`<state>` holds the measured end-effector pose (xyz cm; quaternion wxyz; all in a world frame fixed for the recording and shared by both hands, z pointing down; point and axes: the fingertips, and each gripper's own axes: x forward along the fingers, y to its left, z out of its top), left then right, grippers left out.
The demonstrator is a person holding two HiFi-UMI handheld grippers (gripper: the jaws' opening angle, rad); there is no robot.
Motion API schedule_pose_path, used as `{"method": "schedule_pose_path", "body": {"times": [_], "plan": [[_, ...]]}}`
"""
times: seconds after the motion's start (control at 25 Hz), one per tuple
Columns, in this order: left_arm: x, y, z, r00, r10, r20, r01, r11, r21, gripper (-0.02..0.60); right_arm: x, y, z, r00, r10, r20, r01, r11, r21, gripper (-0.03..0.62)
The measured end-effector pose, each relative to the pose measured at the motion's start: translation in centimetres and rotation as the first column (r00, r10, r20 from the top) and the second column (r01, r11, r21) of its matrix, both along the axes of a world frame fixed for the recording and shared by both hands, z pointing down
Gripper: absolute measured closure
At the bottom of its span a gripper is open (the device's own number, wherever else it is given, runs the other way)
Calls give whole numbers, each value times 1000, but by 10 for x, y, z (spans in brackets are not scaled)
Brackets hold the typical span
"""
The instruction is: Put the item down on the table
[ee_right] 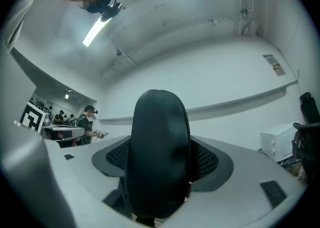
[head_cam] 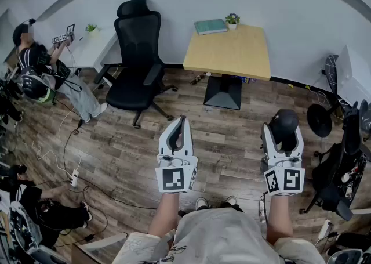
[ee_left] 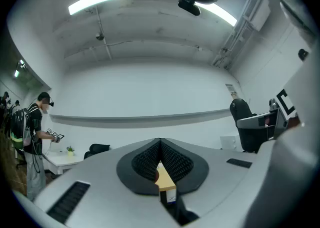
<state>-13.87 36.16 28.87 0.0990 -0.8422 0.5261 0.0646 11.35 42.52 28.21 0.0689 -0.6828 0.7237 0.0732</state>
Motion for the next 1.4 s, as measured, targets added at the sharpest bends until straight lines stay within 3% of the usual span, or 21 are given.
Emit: {"method": "schedule_pose_path", "body": {"times": [0.88,1.4], "plan": [[-106,18,28,1000,4,7,-4,999,-39,580,-105,16,14,1000,-17,-11,16,999,-37,243],[-110,1,40,1000,22,16,-21,999,-49,578,-113,-6,31,1000,-18,11,18,997,-74,243]]}}
